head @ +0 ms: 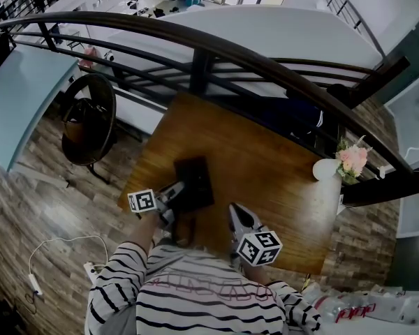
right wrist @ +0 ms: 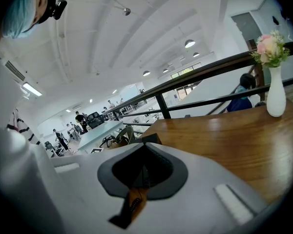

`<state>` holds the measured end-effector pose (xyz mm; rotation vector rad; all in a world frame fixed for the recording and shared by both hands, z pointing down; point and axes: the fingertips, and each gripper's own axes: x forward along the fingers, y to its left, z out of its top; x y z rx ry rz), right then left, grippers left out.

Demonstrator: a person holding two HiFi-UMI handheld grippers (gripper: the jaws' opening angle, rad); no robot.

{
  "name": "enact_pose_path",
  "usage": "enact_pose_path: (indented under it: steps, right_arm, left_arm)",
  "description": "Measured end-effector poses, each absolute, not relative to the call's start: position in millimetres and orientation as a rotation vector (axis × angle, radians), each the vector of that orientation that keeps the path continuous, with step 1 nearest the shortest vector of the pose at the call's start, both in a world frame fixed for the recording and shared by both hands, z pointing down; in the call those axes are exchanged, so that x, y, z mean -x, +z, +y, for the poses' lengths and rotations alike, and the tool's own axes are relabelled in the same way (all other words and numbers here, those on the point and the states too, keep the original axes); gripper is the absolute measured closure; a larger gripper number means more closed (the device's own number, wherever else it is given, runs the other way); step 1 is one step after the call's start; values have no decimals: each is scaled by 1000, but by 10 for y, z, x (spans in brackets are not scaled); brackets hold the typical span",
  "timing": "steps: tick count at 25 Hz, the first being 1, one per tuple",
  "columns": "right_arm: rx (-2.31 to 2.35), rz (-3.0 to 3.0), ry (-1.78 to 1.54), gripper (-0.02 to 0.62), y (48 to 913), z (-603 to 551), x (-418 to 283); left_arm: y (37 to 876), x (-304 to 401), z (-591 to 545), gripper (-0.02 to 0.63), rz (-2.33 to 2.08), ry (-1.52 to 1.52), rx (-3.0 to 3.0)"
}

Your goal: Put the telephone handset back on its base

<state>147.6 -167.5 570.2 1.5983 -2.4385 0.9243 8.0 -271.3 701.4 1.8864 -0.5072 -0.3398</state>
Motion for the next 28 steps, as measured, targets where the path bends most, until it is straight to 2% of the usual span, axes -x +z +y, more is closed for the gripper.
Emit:
enact_pose_path:
  steps: [28]
  right_arm:
    - [-1568,-2435,928,595,5730,-1714,-1445]
  left_arm:
    - [6952,-163,-2720,517,-299,-342,-1805]
